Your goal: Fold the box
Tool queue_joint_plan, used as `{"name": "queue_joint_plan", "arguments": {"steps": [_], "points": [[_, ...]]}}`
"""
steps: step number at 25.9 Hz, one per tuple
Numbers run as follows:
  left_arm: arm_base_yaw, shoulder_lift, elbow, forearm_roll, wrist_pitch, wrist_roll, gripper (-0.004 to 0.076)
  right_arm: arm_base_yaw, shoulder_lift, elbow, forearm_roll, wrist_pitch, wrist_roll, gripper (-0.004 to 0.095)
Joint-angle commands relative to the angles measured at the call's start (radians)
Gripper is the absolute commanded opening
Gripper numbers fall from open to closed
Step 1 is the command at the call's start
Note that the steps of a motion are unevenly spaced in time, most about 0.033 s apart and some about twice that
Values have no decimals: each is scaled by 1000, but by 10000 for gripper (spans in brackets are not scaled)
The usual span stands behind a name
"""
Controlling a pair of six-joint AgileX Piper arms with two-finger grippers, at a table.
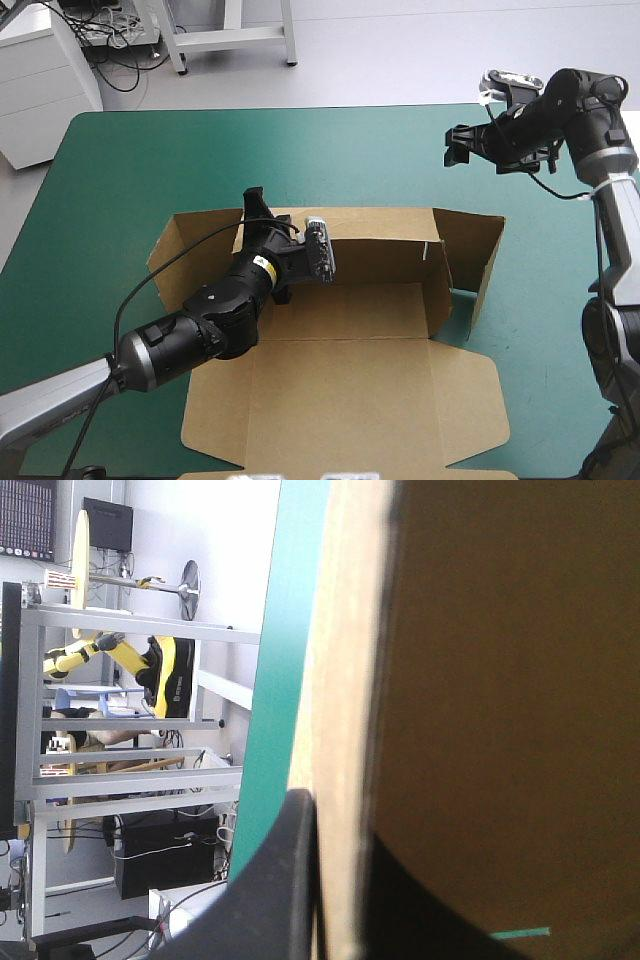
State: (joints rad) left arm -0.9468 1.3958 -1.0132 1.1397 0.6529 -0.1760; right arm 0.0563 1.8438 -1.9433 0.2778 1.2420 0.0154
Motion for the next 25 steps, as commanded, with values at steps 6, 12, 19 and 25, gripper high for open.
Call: {"name": "queue_joint_plan", "arguments": {"steps": [6,12,19,25], "points": [[-6,-25,-15,-41,-2,-36,-32,-7,-176,225,6,6,-23,806],[-6,-25,-15,-41,5,-36,-32,-7,-285,362,-31,6,-52,754],[-6,-25,-15,-37,5,-37,-32,-7,-363,443,-45,6,-58,734],[-6,-25,-15,-37,8,-37,-32,-7,-436,509,-36,6,-88,734]]}}
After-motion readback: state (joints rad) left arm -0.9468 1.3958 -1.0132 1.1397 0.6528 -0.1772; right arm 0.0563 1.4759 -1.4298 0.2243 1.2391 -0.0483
